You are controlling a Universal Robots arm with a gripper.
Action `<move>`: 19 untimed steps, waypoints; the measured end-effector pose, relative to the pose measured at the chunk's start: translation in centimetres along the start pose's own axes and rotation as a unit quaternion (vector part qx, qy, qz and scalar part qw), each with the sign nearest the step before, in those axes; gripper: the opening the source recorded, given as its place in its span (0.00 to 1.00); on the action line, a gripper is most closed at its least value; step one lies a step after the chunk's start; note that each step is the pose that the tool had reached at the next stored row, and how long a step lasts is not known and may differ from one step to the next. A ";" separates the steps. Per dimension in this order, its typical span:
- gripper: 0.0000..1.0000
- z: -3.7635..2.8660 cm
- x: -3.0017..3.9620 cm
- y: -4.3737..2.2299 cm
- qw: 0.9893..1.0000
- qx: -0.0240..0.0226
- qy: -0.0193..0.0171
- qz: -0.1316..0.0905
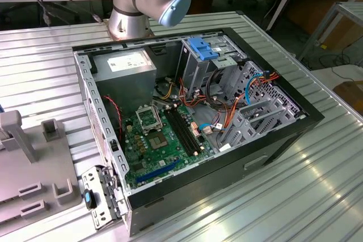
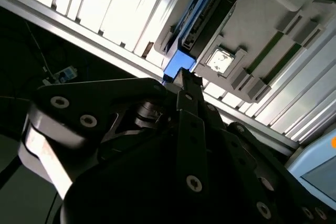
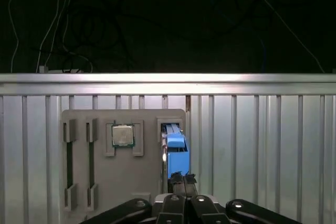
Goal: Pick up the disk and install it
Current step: 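Pick up the disk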
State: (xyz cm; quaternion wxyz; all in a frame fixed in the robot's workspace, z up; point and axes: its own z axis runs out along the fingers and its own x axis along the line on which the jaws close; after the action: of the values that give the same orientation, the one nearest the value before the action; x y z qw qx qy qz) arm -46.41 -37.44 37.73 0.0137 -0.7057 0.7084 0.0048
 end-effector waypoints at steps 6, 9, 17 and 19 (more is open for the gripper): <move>0.24 0.04 0.01 0.00 1.000 0.000 0.000 0.000; 0.42 0.37 0.02 0.01 1.000 0.000 0.000 0.000; 0.78 2.36 0.24 0.03 1.000 0.000 0.000 -0.001; 0.78 2.82 0.26 0.04 1.000 0.000 0.000 -0.001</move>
State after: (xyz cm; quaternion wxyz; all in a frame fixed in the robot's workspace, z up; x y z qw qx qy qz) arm -46.42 -37.63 34.91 0.0139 -0.7064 0.7077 0.0051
